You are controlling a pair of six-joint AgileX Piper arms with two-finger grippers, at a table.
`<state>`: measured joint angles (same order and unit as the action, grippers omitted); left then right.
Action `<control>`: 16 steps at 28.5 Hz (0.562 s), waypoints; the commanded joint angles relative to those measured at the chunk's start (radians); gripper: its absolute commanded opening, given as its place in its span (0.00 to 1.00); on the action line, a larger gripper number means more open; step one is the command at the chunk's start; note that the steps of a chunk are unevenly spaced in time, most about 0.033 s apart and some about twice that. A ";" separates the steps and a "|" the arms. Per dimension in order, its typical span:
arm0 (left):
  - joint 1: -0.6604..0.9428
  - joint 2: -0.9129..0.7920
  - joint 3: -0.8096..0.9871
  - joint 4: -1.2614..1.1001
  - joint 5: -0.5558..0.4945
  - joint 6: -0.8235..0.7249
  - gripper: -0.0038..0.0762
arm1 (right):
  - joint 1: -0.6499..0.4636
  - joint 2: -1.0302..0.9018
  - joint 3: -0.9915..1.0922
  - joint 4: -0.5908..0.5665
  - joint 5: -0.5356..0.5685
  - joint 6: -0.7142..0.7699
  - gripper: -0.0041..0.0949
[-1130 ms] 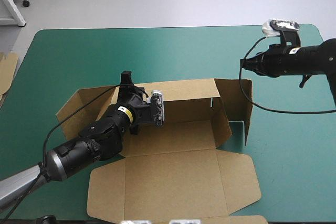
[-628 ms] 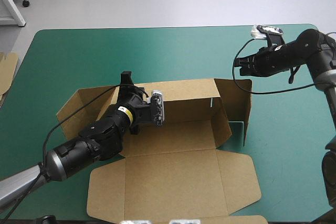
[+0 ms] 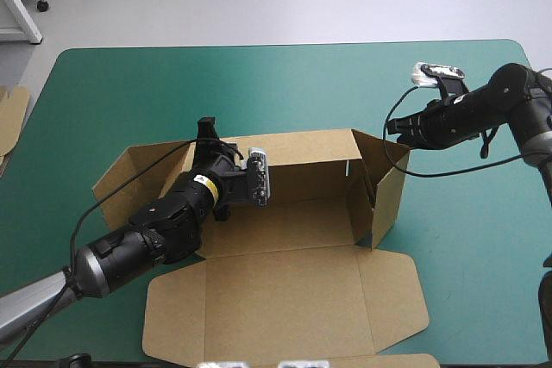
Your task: Fold the box
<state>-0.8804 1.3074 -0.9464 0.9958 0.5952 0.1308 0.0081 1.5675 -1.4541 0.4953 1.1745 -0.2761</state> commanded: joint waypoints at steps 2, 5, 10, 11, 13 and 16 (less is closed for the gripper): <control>-0.005 0.001 0.002 -0.093 0.009 -0.019 0.03 | -0.001 -0.087 0.055 0.068 -0.054 -0.055 0.01; -0.005 0.001 0.002 -0.093 0.009 -0.019 0.03 | -0.001 -0.122 0.136 0.085 -0.098 -0.092 0.01; -0.005 0.001 0.002 -0.093 0.009 -0.019 0.03 | -0.001 -0.170 0.230 0.190 -0.158 -0.217 0.01; -0.005 0.001 0.002 -0.093 0.009 -0.019 0.03 | -0.001 -0.181 0.245 0.209 -0.169 -0.244 0.01; -0.005 0.001 0.002 -0.093 0.007 -0.019 0.03 | -0.001 -0.203 0.282 0.232 -0.202 -0.288 0.01; -0.005 0.001 0.002 -0.093 0.003 -0.024 0.03 | -0.001 -0.231 0.336 0.263 -0.244 -0.338 0.01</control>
<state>-0.8804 1.3074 -0.9464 0.9958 0.5933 0.1298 0.0081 1.3944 -1.1308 0.6848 0.9834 -0.5542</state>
